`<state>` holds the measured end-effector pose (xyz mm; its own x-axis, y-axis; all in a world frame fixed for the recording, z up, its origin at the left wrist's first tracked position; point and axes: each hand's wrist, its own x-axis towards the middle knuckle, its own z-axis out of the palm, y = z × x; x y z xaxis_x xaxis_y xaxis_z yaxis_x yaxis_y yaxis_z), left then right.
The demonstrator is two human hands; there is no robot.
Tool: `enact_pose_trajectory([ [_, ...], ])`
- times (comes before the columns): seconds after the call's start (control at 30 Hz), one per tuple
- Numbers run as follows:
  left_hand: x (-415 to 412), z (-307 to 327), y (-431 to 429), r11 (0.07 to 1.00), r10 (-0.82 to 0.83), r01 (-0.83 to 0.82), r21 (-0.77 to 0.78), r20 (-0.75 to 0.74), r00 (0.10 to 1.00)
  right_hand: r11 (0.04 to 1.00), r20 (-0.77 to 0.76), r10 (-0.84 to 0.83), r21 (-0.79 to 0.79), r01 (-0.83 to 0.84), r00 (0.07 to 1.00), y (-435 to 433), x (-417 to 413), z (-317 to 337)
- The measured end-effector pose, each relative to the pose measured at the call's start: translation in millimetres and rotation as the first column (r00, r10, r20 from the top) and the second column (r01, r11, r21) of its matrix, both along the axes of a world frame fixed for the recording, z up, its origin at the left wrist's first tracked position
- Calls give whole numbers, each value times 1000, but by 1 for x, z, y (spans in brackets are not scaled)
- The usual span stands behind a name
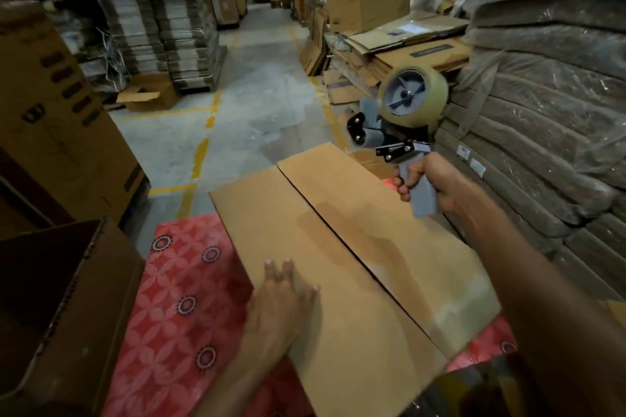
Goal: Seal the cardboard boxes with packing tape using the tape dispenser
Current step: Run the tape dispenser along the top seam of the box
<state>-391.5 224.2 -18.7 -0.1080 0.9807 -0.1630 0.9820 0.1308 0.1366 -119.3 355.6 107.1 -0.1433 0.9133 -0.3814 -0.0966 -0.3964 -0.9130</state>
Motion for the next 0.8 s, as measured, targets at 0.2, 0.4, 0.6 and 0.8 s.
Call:
enact_pose_trajectory([
  [0.2,-27,52,49,987,-65,70,146,-39,997,995,88,87,42,-91,992,-6,-64,-20],
  [0.4,-64,70,155,874,484,6,-486,869,-101,984,114,131,106,-143,985,-4,-108,-30],
  [0.6,-83,64,205,833,550,225,-506,711,-439,972,162,130,173,-158,978,23,-141,-32],
  [0.8,-108,40,244,831,549,200,-519,710,-441,977,188,105,166,-137,977,36,-166,-37],
])
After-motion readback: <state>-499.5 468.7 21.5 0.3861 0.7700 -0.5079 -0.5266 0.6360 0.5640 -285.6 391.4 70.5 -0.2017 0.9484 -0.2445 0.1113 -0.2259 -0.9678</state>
